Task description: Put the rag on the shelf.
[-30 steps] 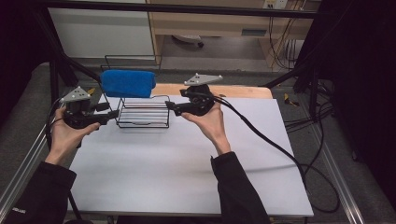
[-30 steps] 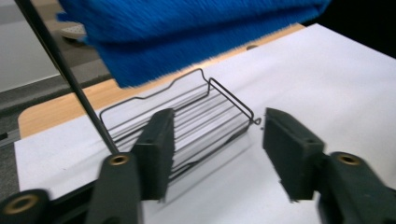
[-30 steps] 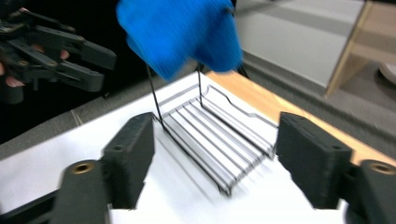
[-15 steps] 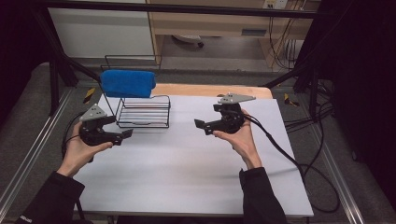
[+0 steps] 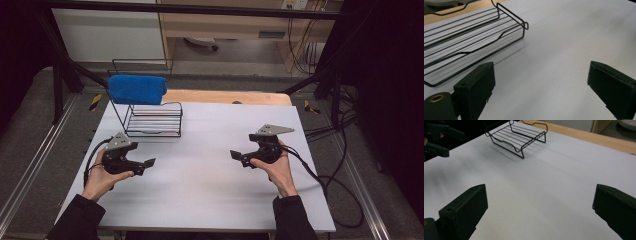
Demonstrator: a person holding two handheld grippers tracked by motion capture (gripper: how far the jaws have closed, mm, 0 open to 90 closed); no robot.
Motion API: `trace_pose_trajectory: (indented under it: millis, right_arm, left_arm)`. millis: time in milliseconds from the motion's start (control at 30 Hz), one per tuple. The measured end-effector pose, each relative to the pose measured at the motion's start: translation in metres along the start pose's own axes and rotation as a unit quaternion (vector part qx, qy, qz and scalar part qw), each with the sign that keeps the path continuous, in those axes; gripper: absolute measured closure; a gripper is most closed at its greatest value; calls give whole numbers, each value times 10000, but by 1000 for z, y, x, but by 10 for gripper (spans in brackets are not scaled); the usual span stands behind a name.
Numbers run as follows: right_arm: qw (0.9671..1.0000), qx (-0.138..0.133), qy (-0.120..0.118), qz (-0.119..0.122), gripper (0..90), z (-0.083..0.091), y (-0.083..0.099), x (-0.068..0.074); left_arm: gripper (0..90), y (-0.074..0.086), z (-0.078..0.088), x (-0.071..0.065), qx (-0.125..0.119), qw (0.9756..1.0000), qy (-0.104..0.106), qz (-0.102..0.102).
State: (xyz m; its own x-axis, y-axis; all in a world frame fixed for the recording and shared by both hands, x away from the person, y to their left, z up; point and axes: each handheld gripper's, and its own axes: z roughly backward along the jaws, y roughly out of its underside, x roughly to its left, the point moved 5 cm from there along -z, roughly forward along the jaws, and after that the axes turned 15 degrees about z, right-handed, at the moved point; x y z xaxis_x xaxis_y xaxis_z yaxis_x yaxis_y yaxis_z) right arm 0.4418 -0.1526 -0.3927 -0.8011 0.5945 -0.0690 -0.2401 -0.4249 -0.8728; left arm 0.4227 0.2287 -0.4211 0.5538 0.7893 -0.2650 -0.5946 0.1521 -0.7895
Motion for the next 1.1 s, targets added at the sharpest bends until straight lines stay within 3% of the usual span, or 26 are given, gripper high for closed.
trace_pose_trajectory:
  millis: [367,700,867,1100]
  right_arm:
    - [9996,243,-77,-89,5,16,62,-1]
    - [9986,443,19,-289,6,33,102,-3]
    - [9981,506,39,-354,6,41,113,-4]
    - [9981,488,14,-381,6,44,115,-5]
  left_arm:
    - [83,36,-10,2,179,9998,69,-12]
    - [84,49,-10,10,171,9998,-20,38]
    - [84,53,-9,10,205,9998,7,12]
    - [84,56,-11,8,280,9996,19,-51]
